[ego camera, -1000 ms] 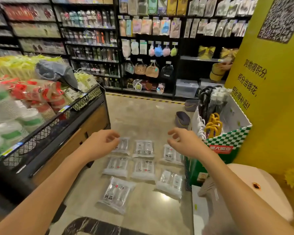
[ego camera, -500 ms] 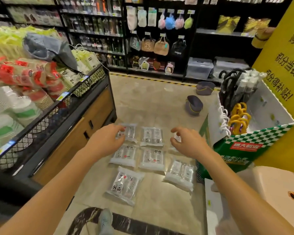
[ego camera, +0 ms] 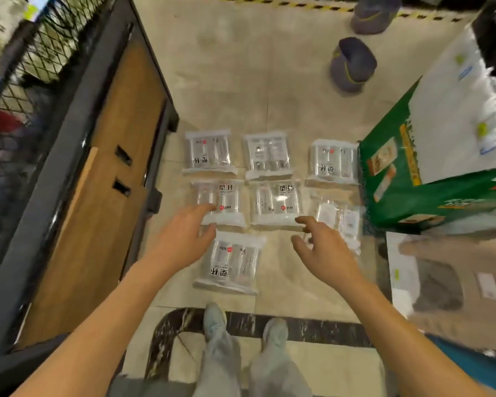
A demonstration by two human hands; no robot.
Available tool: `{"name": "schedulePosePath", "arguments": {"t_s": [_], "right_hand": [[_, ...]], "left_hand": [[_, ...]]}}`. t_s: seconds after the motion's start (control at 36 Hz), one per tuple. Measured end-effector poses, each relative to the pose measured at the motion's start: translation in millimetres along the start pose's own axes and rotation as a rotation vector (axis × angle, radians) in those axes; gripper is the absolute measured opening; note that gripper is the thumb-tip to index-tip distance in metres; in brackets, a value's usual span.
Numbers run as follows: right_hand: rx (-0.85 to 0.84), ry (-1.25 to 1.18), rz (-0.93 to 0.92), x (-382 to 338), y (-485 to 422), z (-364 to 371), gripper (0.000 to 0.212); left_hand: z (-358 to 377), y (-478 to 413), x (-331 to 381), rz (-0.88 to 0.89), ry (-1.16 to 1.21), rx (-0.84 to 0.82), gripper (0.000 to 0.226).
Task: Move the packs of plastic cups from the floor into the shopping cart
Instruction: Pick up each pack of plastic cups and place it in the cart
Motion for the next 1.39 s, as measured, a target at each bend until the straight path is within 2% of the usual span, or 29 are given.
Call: {"name": "schedulePosePath", "arguments": {"t_s": [0.11,0.19,0.33,0.53,0.61,0.69,0.78,0.89,1.03,1.14,1.28,1.39], "right_hand": [[-0.055,-0.075,0.060,63.9,-55.7,89.5,0.051],[-0.097,-0.124,0.103,119.6,-100.0,162.4,0.054],[-0.183,-0.107,0.157,223.8,-163.3,287.4,0.055],[-0.288,-0.067,0.213,354.8,-230.2,423.7,0.063],[-0.339,-0.116,0.211,389.5,-247.2,460.7,0.074],[-0.335,-0.227,0.155,403.3,-260.9,481.3,0.082],[-0.286,-0.290,0.143,407.9,-267.1,482.3,0.081],[-0.225,-0.294,0.132,385.9,-257.9,453.0,0.076],[-0.172,-0.314,0.070,304.7,-234.4,371.5,0.075],[-0.103,-0.378,-0.007,194.3,-215.2,271.6,0.071],[-0.053,-0.425,-0.104,28.4,-183.1,128.5,0.059],[-0.027,-0.424,-0.232,-114.0,-142.8,18.1,0.059]], "left_hand": [[111.0,-45.1,-52.1,-0.037,0.069,-0.125,0.048],[199.8,-74.4,-89.8,-0.068,0.079,-0.157,0.051],[348.8,-105.4,-146.6,-0.132,0.064,-0.339,0.041],[530.7,-149.4,-216.9,-0.260,0.140,-0.527,0.066],[583.4,-168.5,-237.3,-0.308,0.169,-0.521,0.090],[613.9,-182.8,-238.6,-0.302,0.272,-0.462,0.087],[622.4,-188.7,-235.3,-0.287,0.398,-0.372,0.083],[596.5,-171.7,-228.1,-0.289,0.450,-0.316,0.081],[485.8,-149.7,-200.4,-0.339,0.474,-0.258,0.077],[342.9,-131.4,-169.7,-0.311,0.608,-0.101,0.071],[126.4,-102.9,-136.2,-0.274,0.649,0.055,0.064],[-45.8,-66.8,-118.7,-0.250,0.635,0.195,0.064]]}}
Point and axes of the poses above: each hand's wrist, its own y-axis away from the middle knuckle, its own z-axis out of the palm, x = y × z, the point moved 6 cm from there along -y, towards the middle knuckle, and after that the axes turned 15 degrees about -y, right-handed, at the moved point
